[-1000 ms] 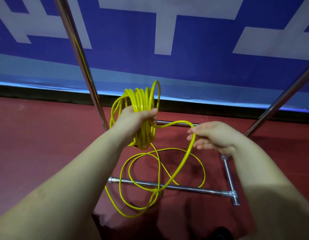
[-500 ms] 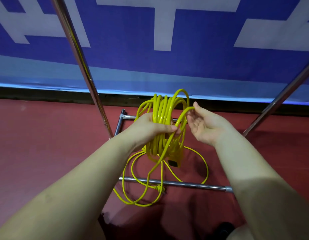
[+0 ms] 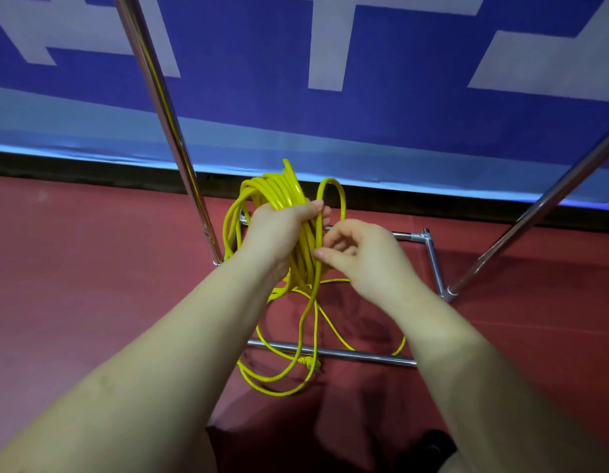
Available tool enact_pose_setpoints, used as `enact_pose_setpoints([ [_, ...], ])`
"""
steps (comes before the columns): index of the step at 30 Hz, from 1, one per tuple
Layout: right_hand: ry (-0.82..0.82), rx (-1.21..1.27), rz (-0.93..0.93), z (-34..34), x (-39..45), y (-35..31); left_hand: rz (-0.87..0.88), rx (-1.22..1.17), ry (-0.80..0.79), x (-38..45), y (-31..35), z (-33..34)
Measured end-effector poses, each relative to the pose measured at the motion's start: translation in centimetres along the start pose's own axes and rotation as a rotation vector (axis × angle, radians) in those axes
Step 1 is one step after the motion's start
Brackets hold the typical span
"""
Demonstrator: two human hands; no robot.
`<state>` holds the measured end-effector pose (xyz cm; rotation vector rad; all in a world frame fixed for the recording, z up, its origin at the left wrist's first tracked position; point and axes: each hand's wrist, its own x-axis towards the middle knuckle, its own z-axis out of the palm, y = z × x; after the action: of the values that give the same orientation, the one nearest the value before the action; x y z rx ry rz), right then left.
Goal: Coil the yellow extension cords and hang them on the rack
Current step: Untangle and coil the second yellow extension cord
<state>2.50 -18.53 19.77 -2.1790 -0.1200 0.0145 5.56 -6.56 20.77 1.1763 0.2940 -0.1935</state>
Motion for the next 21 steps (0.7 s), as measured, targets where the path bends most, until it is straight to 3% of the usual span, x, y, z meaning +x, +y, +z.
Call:
enact_pose_setpoints([
  [4, -0.038, 0.019, -0.052, 0.7, 0.0, -0.8, 0.005, -0.102, 0.005, 0.0, 0.9, -0.3],
  [8, -0.266, 0.242, 0.089, -0.4, -0.1, -1.8, -0.018, -0.234, 0.085, 0.1, 1.6, -0.6],
  [13, -0.638, -0.129, 0.238, -1.4, -1.3, 1.3, -0.081, -0.261, 0.174, 0.8, 2.2, -2.0],
  [16, -0.571, -0.200, 0.191, -2.8, -1.1, 2.2, -0.056, -0.138, 0.197, 1.2, 2.3, -2.7],
  [21, -0.176, 0.359, 0.313, -5.4, -0.2, 0.6, -0.043, 0.011, 0.149, 1.1, 1.7, -3.2],
])
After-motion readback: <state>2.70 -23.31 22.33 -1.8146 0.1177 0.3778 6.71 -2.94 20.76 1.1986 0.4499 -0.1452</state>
